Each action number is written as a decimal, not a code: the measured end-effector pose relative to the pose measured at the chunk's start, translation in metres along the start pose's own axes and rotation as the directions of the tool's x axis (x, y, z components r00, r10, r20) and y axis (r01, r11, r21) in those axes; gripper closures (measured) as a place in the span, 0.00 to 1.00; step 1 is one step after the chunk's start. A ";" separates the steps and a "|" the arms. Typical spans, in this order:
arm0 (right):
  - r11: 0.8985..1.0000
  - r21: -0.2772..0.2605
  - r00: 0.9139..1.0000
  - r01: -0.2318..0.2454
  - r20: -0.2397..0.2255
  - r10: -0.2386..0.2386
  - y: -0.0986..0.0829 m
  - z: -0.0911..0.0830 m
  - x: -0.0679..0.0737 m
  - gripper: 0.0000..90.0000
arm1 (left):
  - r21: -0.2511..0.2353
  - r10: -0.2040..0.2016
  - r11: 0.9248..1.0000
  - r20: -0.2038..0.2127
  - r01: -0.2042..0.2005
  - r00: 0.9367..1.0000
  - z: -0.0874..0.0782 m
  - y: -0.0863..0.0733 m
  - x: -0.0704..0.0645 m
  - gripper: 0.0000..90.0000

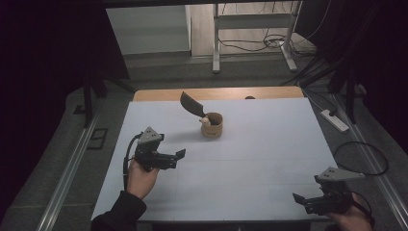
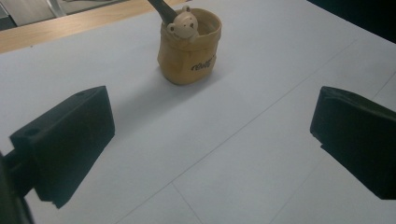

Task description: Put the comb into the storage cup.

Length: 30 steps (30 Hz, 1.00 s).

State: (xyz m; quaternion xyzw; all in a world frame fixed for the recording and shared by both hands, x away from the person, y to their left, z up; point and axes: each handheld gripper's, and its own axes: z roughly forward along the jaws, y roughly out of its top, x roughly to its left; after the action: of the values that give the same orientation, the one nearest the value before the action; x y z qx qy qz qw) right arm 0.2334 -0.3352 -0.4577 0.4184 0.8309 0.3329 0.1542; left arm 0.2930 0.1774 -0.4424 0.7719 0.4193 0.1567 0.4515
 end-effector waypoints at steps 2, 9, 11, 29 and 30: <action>1.000 0.000 1.000 0.000 0.000 0.000 0.000 0.000 0.000 0.00 | 0.001 -0.002 1.000 0.000 0.002 1.000 -0.002 -0.002 -0.001 0.00; 1.000 0.000 1.000 0.002 -0.001 -0.002 0.000 0.000 0.000 0.00 | 0.010 -0.006 1.000 -0.004 0.007 1.000 -0.007 -0.008 -0.003 0.00; 1.000 0.001 1.000 0.002 -0.001 -0.002 0.000 0.000 0.000 0.00 | 0.010 -0.010 1.000 -0.006 0.010 1.000 -0.009 -0.010 -0.004 0.00; 1.000 0.002 1.000 0.004 -0.005 -0.004 0.000 0.000 0.000 0.00 | 0.014 -0.047 0.999 0.000 0.047 0.999 -0.026 -0.025 -0.005 0.00; 1.000 0.002 1.000 0.004 -0.005 -0.004 0.000 0.000 0.000 0.00 | 0.015 -0.049 0.999 0.000 0.049 0.999 -0.027 -0.026 -0.005 0.00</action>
State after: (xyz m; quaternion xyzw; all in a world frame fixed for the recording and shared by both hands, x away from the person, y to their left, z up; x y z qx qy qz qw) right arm 0.2333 -0.3347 -0.4578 0.4163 0.8324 0.3326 0.1524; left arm 0.2600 0.1954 -0.4489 0.7646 0.4394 0.1424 0.4495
